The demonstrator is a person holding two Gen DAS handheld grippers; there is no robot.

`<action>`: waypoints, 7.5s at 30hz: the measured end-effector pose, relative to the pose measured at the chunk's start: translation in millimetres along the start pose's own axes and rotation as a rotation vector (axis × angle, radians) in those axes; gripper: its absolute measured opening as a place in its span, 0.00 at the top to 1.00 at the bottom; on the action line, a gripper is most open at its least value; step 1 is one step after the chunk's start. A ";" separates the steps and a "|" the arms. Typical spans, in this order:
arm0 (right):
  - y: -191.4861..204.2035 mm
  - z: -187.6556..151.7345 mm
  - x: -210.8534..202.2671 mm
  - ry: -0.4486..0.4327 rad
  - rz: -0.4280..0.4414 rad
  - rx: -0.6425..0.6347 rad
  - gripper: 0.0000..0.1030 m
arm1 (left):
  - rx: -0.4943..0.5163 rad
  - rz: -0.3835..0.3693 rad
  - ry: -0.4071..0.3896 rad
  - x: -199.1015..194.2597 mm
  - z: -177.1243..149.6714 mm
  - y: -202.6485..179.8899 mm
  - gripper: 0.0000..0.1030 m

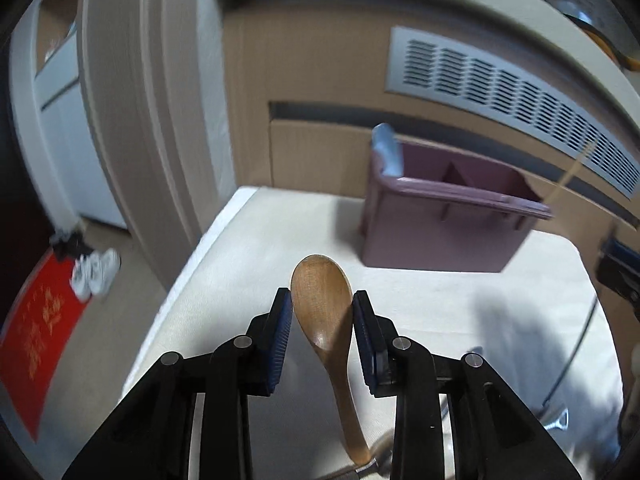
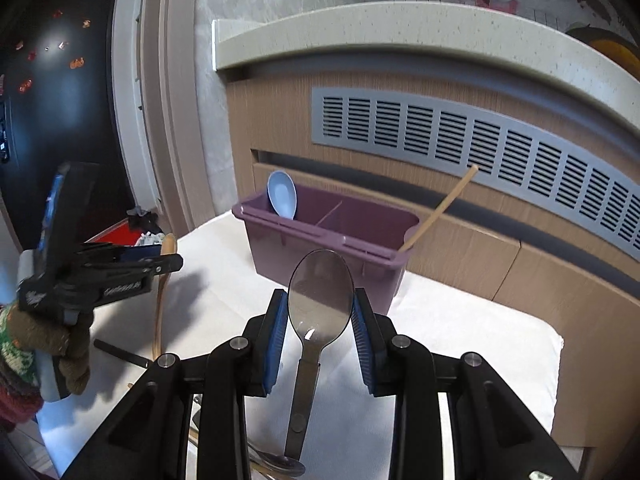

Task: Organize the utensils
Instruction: 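Lift both spoons and drop them into the purple caddy, opening both tools, then move both tools back over the remaining utensils, left tool toward a metal spoon, then grasp a white plastic spoon with the right tool while the left tool grasps a wooden chopstick, then carry the chopstick and white spoon over the caddy and open both tools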

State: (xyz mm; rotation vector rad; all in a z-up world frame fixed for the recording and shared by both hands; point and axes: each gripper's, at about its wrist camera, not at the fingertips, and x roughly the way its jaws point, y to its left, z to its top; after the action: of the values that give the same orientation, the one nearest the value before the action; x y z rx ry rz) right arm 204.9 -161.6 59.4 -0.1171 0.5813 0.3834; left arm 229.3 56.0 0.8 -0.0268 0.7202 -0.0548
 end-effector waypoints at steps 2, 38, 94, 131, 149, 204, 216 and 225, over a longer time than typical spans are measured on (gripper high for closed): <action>2.5 0.8 3.5 0.002 0.004 0.005 0.71 | -0.007 -0.018 -0.007 -5.0 0.4 0.2 0.70; -21.9 133.4 -78.3 -0.470 -0.116 0.037 0.71 | 0.043 -0.239 -0.488 -126.5 153.6 -36.3 0.69; 93.2 -73.2 67.3 0.439 0.401 -0.283 0.73 | -0.057 -0.230 0.192 -27.3 -62.1 46.0 0.44; -80.7 -63.1 7.4 0.240 0.165 0.207 0.81 | 0.595 -0.450 0.346 2.3 -71.0 -157.4 0.44; -76.0 -69.9 23.9 0.252 0.204 0.242 0.81 | 0.381 -0.229 0.317 33.2 -48.6 -69.5 0.56; -32.5 119.4 -60.0 -0.230 0.183 0.190 0.81 | -0.157 -0.301 -0.545 -112.7 145.2 -3.2 0.95; -58.5 116.2 28.3 -0.127 0.182 0.248 0.81 | -0.166 -0.273 -0.527 -18.3 168.9 -15.3 0.95; -63.4 88.7 74.4 -0.021 0.152 0.255 0.81 | -0.163 -0.294 -0.378 51.8 149.3 -21.8 0.93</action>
State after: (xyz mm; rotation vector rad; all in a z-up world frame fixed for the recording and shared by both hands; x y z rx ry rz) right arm 331.9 -177.3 91.8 0.1769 0.6153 0.4541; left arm 365.8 32.0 79.8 -0.2915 0.3368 -0.2654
